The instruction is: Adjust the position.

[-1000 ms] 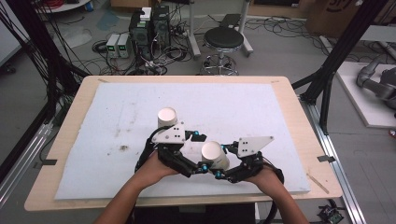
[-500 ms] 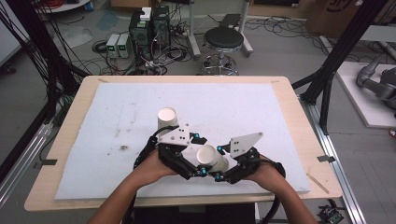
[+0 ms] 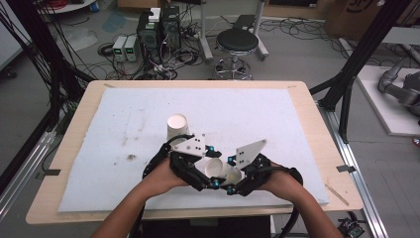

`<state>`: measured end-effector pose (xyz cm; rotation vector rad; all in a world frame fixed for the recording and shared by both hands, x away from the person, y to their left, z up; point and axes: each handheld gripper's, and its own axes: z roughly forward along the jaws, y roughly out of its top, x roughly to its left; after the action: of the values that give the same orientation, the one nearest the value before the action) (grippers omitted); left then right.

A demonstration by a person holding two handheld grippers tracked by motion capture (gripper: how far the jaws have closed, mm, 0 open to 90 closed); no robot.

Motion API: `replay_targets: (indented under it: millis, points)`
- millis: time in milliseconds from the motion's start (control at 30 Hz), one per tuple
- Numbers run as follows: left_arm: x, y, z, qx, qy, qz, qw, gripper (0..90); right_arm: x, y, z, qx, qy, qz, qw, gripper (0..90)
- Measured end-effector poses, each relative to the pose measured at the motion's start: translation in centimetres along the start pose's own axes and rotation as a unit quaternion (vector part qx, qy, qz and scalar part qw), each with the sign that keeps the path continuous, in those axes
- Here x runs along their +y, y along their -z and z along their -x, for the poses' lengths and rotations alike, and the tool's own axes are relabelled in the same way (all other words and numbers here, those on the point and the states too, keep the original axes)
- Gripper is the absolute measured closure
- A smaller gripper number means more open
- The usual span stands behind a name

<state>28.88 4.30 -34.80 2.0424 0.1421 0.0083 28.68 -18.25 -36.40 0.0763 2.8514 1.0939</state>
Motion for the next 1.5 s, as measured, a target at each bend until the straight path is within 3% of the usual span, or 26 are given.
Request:
replay_targets:
  millis: [167,467,567,667,700,767,1000,1067,1300,1400,1500]
  points:
    - [-0.1,0.0,-0.2,-0.009,-0.002,-0.014,0.9999,28.9,0.3,0.0,0.0,0.006,0.002,-0.014,0.9999,33.7]
    - [-0.3,-0.4,-0.1,-0.012,-0.026,-0.038,0.9989,36.6,0.3,-0.4,0.0,0.002,0.005,-0.048,0.9988,34.8]
    - [-0.5,-0.3,0.1,-0.006,-0.025,-0.023,0.9994,37.1,0.2,-0.4,-0.2,-0.003,0.006,-0.048,0.9988,32.1]
    - [-0.9,0.2,0.0,0.000,-0.017,-0.002,0.9999,37.3,-0.3,0.0,-0.1,-0.008,-0.016,-0.006,0.9998,20.3]
    - [-1.2,0.4,0.0,0.001,-0.016,0.007,0.9998,37.3,-0.8,0.4,0.0,-0.007,-0.033,0.032,0.9989,19.8]
    - [-1.6,0.6,0.0,0.001,-0.011,0.025,0.9996,37.4,-1.0,0.5,0.0,-0.006,-0.038,0.045,0.9983,19.8]
    - [-2.9,1.2,0.0,-0.008,0.004,0.081,0.9967,37.4,-2.1,1.6,-0.6,-0.015,-0.051,0.129,0.9902,19.8]
    - [-3.3,1.4,-0.1,-0.010,0.006,0.094,0.9955,37.4,-2.4,1.8,-0.8,-0.017,-0.053,0.153,0.9866,19.8]
    - [-4.1,1.5,0.1,-0.015,0.004,0.126,0.9919,37.4,-3.7,2.1,-1.2,-0.036,-0.070,0.202,0.9762,19.8]
    - [-4.3,1.7,0.1,-0.014,0.005,0.135,0.9908,37.4,-4.2,2.0,-1.3,-0.034,-0.073,0.217,0.9728,19.8]
    - [-4.3,1.9,0.1,-0.014,0.006,0.142,0.9898,37.4,-4.6,1.8,-1.4,-0.032,-0.073,0.222,0.9717,19.8]
